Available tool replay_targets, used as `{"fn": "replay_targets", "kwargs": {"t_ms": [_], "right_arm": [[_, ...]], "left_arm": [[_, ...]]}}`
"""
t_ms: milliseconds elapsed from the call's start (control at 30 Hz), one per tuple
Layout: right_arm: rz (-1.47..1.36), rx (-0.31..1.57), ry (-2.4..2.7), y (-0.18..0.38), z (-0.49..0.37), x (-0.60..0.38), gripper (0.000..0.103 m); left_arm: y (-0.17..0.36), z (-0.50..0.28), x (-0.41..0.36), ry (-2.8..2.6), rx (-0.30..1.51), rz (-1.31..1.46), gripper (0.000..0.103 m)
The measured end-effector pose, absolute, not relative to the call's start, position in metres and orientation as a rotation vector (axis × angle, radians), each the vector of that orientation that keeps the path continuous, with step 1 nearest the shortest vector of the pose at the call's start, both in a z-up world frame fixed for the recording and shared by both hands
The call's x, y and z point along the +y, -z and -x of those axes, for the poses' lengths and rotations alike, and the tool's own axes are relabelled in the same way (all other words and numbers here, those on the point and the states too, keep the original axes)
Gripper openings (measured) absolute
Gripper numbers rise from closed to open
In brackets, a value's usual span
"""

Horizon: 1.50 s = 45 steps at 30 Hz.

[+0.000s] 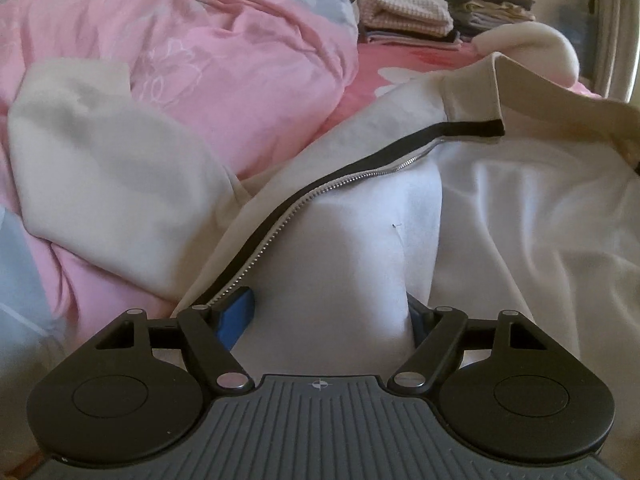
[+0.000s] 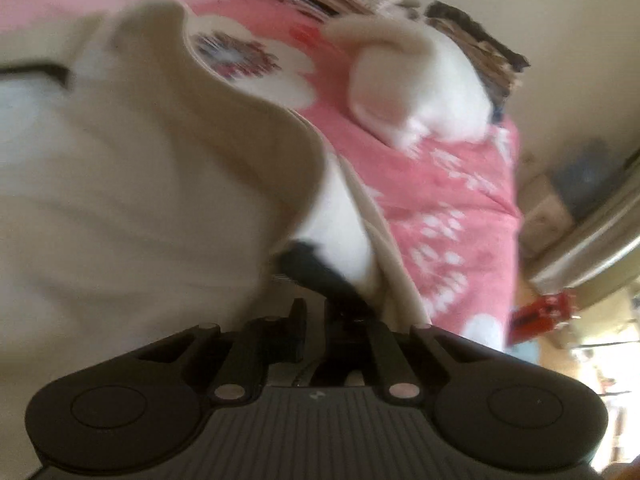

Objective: Fold clothes

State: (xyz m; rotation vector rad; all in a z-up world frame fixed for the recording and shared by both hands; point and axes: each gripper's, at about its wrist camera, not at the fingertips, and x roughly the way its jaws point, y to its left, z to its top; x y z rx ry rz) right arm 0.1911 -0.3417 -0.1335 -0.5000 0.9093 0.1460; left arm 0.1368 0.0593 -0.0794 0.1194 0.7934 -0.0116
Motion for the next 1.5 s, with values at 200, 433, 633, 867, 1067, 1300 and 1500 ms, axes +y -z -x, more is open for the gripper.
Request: {"fn": "replay_targets", "kwargs": {"t_ms": [200,433,633,867,1067,1300,1500], "right_arm": [[0.509,0.824,-0.457,0.095,-0.154,-0.26,0.028],[0.57,0.714,-0.8,0.127,-0.169,-0.165,0.028],[0.751,0.832,-0.759,0.168,-0.194,-0.181,0.029],[0.75,1.019,-0.455,0.152,-0.202,-0.271,0.038],[0.655,0.94,-0.579,0.119,-0.164,-0.244,0.035],[0.742,1.042,-0.598,0.116,-0.123,-0.248,0.035],[0.816,1.13,-0.612,0.114,-0.088,-0.252,0.035]], "left_arm": [[0.08,-0.14,0.056,-0.009,0.775,-0.148,0.077],[0.083,-0.145,0.06,-0.062,0.761,-0.157,0.078],[0.087,-0.148,0.071,-0.093,0.75,-0.145,0.081],[0.089,-0.151,0.082,-0.073,0.752,-0.125,0.088],[0.089,-0.153,0.083,-0.056,0.756,-0.134,0.091],[0.085,-0.151,0.084,-0.037,0.754,-0.141,0.092],[0.075,-0.142,0.085,-0.003,0.754,-0.159,0.092]]}}
